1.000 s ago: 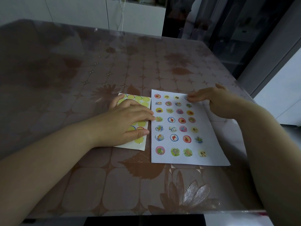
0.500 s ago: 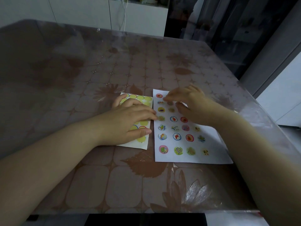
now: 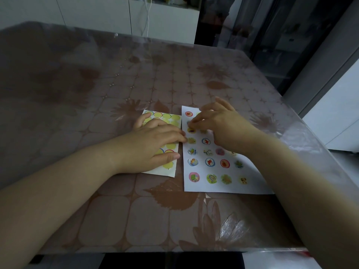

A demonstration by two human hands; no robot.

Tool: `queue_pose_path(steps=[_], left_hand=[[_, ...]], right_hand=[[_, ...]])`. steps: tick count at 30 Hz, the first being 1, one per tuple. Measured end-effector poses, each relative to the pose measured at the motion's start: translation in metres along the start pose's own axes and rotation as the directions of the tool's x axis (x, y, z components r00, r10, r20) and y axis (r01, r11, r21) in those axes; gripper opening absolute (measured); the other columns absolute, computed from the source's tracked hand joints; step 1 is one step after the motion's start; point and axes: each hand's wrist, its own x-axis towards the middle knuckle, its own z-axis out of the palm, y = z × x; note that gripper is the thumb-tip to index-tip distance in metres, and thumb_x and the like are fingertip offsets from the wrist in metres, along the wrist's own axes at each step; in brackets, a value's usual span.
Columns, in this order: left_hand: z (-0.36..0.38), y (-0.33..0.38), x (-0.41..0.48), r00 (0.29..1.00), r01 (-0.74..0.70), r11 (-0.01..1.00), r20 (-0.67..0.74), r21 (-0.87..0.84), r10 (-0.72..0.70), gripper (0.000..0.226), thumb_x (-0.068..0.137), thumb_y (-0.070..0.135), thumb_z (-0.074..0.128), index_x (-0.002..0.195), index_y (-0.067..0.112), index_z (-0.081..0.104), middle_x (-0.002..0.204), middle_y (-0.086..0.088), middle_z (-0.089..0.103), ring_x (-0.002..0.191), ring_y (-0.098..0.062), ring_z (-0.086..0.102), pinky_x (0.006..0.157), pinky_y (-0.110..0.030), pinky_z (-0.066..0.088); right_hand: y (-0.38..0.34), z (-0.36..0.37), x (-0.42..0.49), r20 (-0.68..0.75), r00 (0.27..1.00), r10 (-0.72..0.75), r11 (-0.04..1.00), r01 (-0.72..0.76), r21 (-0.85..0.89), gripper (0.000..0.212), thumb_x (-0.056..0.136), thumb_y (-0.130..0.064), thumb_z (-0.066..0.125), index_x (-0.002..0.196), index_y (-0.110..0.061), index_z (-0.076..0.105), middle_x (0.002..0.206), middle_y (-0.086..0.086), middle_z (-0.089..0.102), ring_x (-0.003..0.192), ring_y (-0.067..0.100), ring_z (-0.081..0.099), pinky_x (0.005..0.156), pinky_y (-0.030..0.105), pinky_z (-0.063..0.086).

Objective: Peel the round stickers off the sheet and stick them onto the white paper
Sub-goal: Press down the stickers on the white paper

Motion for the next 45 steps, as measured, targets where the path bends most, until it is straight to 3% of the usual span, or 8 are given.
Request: queue_pose_path(steps=[10,14,20,22,26,33,39,45], left_hand=[[-0.001,0.000,0.000,1.000,0.003,1.000,0.002,-0.001,-0.003,0.063,0.075,0.066,0.014,0.128,0.041,0.037,0.135,0.030,0.034,0.129,0.003,0.018,0.109,-0.031,-0.014],[-0.001,0.001,0.000,1.000,0.010,1.000,0.007,-0.011,-0.010,0.064,0.074,0.065,0.014,0.129,0.041,0.037,0.136,0.029,0.033,0.129,0.003,0.018,0.108,-0.031,-0.015],[-0.002,0.001,-0.001,1.000,0.014,1.000,0.020,-0.021,-0.013,0.063,0.074,0.065,0.014,0.129,0.042,0.036,0.136,0.029,0.033,0.129,0.003,0.018,0.110,-0.034,-0.013],[-0.001,0.001,-0.001,1.000,0.012,1.000,0.022,-0.024,-0.012,0.062,0.075,0.065,0.015,0.128,0.043,0.037,0.136,0.029,0.033,0.129,0.003,0.019,0.110,-0.035,-0.013],[-0.001,0.000,-0.001,1.000,0.009,1.000,0.019,-0.030,-0.008,0.060,0.076,0.065,0.016,0.128,0.043,0.037,0.136,0.030,0.032,0.129,0.003,0.018,0.110,-0.034,-0.014],[0.000,0.001,0.000,1.000,0.008,1.000,0.012,-0.023,-0.008,0.062,0.075,0.065,0.015,0.129,0.042,0.037,0.136,0.029,0.033,0.129,0.002,0.019,0.108,-0.032,-0.014],[-0.001,0.001,-0.001,1.000,0.012,1.000,0.020,-0.017,-0.011,0.064,0.074,0.065,0.013,0.129,0.042,0.036,0.138,0.028,0.032,0.129,0.001,0.018,0.106,-0.028,-0.017],[-0.002,0.001,-0.002,1.000,0.003,1.000,0.026,-0.013,-0.003,0.063,0.076,0.064,0.014,0.130,0.041,0.035,0.138,0.029,0.030,0.130,0.001,0.017,0.107,-0.030,-0.017]], right_hand=[[-0.001,0.006,-0.003,-0.026,0.998,0.050,0.994,-0.048,0.102,0.068,0.071,0.014,0.046,0.129,-0.021,0.053,0.136,0.000,0.049,0.128,0.022,0.035,0.113,0.032,0.004],[0.003,0.008,-0.006,-0.012,0.998,0.064,0.992,-0.062,0.111,0.070,0.074,0.013,0.046,0.132,-0.025,0.049,0.138,-0.004,0.047,0.132,0.019,0.031,0.113,0.031,-0.002],[0.018,0.005,-0.011,-0.137,0.966,0.221,0.933,-0.168,0.319,0.085,0.065,0.022,0.038,0.138,-0.021,0.038,0.118,-0.015,0.059,0.106,-0.002,0.029,0.113,0.036,0.016],[0.023,0.002,-0.013,-0.147,0.953,0.266,0.924,-0.209,0.319,0.084,0.065,0.023,0.038,0.138,-0.018,0.036,0.118,-0.014,0.060,0.114,0.006,0.031,0.112,0.032,0.013],[0.028,0.004,-0.016,-0.126,0.968,0.218,0.943,-0.176,0.283,0.082,0.065,0.022,0.039,0.137,-0.015,0.037,0.113,-0.011,0.066,0.117,0.020,0.043,0.113,0.026,0.005],[0.024,0.002,-0.011,0.006,0.994,0.112,0.981,-0.112,0.161,0.074,0.068,0.019,0.043,0.126,-0.024,0.054,0.132,-0.014,0.053,0.134,0.001,0.029,0.117,0.032,-0.005],[0.018,0.006,-0.013,-0.053,0.990,0.132,0.959,-0.114,0.259,0.077,0.070,0.018,0.039,0.134,-0.025,0.045,0.119,-0.011,0.060,0.121,0.014,0.043,0.116,0.033,0.006],[0.022,0.008,-0.014,-0.073,0.985,0.155,0.948,-0.128,0.292,0.069,0.076,0.012,0.040,0.135,-0.023,0.042,0.119,-0.015,0.061,0.120,0.013,0.040,0.114,0.029,0.008]])
